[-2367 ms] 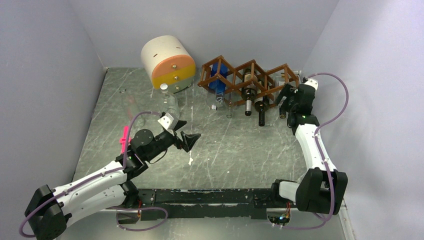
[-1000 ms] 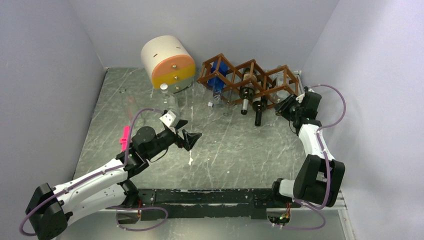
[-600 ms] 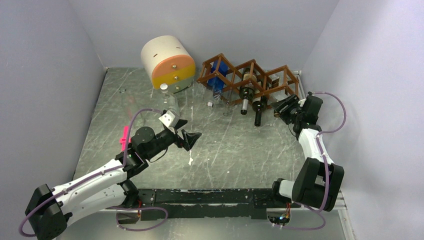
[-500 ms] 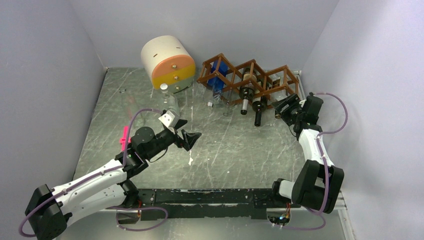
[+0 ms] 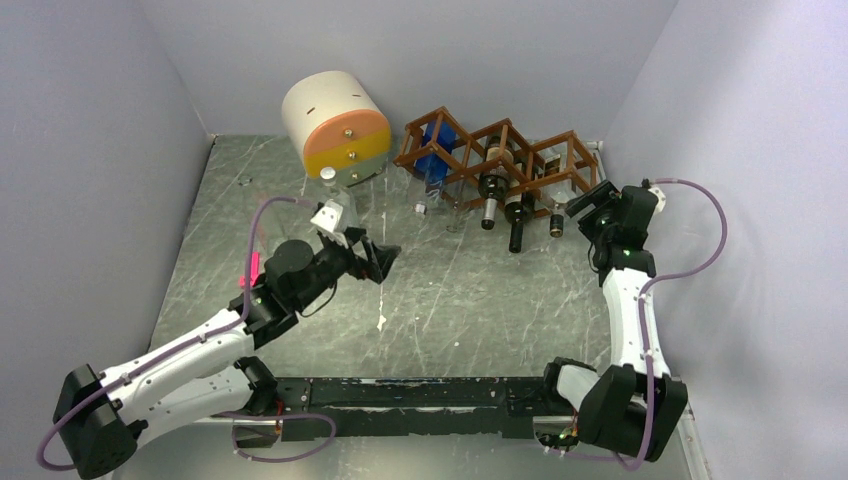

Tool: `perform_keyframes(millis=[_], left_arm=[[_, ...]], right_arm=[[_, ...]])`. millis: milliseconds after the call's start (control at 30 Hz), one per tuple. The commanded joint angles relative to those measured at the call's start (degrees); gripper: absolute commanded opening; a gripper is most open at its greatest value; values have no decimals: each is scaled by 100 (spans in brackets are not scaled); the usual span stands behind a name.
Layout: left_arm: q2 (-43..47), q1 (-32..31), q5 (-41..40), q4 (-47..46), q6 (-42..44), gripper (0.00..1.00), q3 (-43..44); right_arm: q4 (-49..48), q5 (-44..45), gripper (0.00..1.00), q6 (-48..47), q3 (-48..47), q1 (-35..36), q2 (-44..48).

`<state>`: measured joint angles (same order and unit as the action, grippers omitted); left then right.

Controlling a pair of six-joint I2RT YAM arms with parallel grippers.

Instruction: Put the wine bottle on the wine rack

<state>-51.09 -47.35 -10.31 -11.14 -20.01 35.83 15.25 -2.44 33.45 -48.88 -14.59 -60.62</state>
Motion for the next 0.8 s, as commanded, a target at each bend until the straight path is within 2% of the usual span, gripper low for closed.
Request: perform_keyframes(millis=[0, 100, 167, 367, 533, 600, 767], left_arm=[[-322, 1, -1365, 1024, -493, 100, 897], [-583, 124, -1636, 1290, -320, 99, 1381], [-752, 350, -1513, 1430, -229, 99, 1619], [-1022, 1372, -856, 1682, -345, 99, 1957], [-1333, 2018, -819, 1787, -325, 99, 2086], [-1635, 2412, -242, 2027, -378, 99, 2303], [-2301, 2670, 108, 2316, -340, 92, 2801]], right_arm=[[117, 392, 74, -406, -484, 545, 298], [190, 700, 70, -562, -745, 1183, 395], [166, 710, 69, -734, -822, 1548, 424], [-189, -209, 69, -1101, -998, 2149, 489], [-495, -727, 69, -1077, -900, 2425, 562], [-671, -978, 69, -992, -888, 2550, 570], [-880, -1195, 69, -955, -639, 2934, 534]])
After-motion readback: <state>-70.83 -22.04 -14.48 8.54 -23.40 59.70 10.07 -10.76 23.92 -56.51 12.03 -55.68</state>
